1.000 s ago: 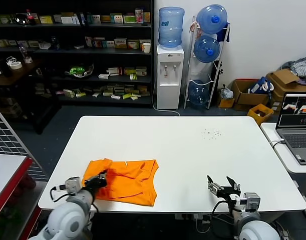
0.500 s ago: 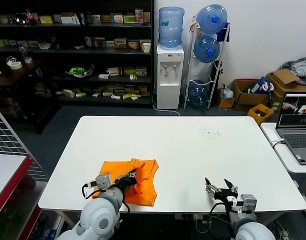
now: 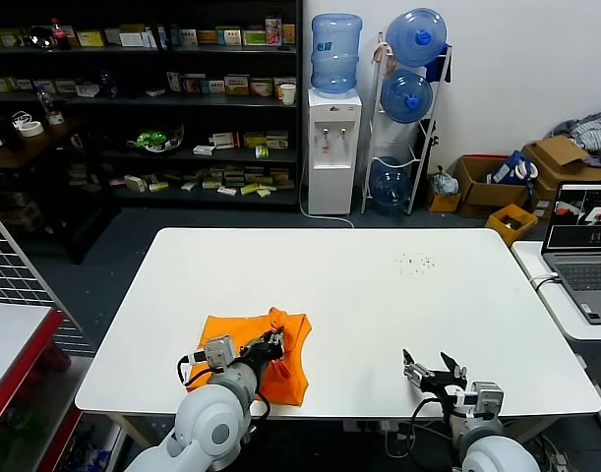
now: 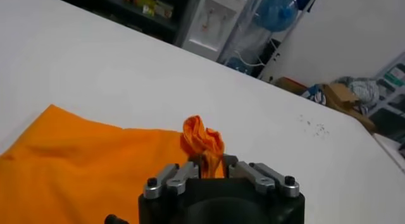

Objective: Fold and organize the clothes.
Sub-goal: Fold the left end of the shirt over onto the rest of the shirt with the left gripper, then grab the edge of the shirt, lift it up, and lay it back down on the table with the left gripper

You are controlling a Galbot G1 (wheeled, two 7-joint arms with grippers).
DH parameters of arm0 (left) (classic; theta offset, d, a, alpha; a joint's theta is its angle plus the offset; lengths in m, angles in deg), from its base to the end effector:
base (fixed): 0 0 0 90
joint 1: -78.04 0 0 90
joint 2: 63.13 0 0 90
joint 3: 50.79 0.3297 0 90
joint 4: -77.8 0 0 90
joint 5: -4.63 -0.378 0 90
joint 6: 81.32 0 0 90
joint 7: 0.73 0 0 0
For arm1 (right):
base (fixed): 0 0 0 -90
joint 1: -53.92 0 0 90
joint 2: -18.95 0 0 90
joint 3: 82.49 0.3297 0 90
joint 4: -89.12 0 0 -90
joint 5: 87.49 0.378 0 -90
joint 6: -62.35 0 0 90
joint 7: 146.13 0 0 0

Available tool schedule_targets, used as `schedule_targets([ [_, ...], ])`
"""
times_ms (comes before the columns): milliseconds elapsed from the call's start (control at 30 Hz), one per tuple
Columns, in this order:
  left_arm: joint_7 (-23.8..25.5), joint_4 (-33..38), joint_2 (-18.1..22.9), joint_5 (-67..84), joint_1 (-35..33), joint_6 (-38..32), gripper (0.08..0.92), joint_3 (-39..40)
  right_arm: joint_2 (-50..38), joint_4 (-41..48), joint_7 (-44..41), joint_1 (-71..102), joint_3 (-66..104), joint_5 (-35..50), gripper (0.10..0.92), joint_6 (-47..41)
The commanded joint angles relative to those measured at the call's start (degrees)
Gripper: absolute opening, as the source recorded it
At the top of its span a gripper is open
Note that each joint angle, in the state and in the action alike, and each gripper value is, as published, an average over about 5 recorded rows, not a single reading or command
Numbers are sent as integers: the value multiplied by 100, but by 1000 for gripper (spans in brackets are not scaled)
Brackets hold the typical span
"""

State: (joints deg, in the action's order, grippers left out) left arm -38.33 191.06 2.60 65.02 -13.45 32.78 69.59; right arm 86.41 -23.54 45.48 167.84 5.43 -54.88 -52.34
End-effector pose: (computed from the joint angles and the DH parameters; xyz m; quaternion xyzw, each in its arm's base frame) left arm 0.2933 -0.0859 -0.2444 -0.0862 -0.9315 0.1870 0.3000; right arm 0.2478 -0.0589 -0.3012 0.0099 -0.9639 -0.0631 0.2584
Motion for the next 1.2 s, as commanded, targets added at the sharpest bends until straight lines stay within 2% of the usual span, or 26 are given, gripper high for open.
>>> schedule_targets([
  [33, 166, 158, -242, 40, -246, 10, 376, -505, 18, 24, -6, -46, -39, 0, 823, 1],
  [100, 236, 222, -464, 91, -435, -29, 437, -781, 11, 27, -10, -58, -45, 6, 823, 5],
  [200, 612, 151, -897, 115, -869, -118, 524, -1415, -4, 33, -20, -63, -47, 12, 823, 16],
  [333, 1497, -290, -1500, 78, -1475, -362, 636, -2279, -4, 48, -34, -70, -62, 16, 823, 30],
  [467, 2401, -777, -1848, -234, -1812, -767, 747, -2514, 16, 63, -33, -103, -90, 14, 823, 32],
  [533, 2691, -925, -1818, -422, -1824, -896, 793, -2466, 24, 53, -29, -109, -99, 13, 823, 27],
  [633, 2885, -1040, -1668, -563, -1719, -975, 819, -2329, 22, 22, -23, -86, -88, 12, 823, 21],
  [1000, 3137, -1310, -1037, -919, -1351, -1180, 823, -1899, 33, -12, -17, 18, -19, 25, 823, 25],
  [1200, 3147, -1501, -901, -1004, -1268, -1235, 823, -1833, 44, 12, -2, -12, -40, 41, 823, 5],
])
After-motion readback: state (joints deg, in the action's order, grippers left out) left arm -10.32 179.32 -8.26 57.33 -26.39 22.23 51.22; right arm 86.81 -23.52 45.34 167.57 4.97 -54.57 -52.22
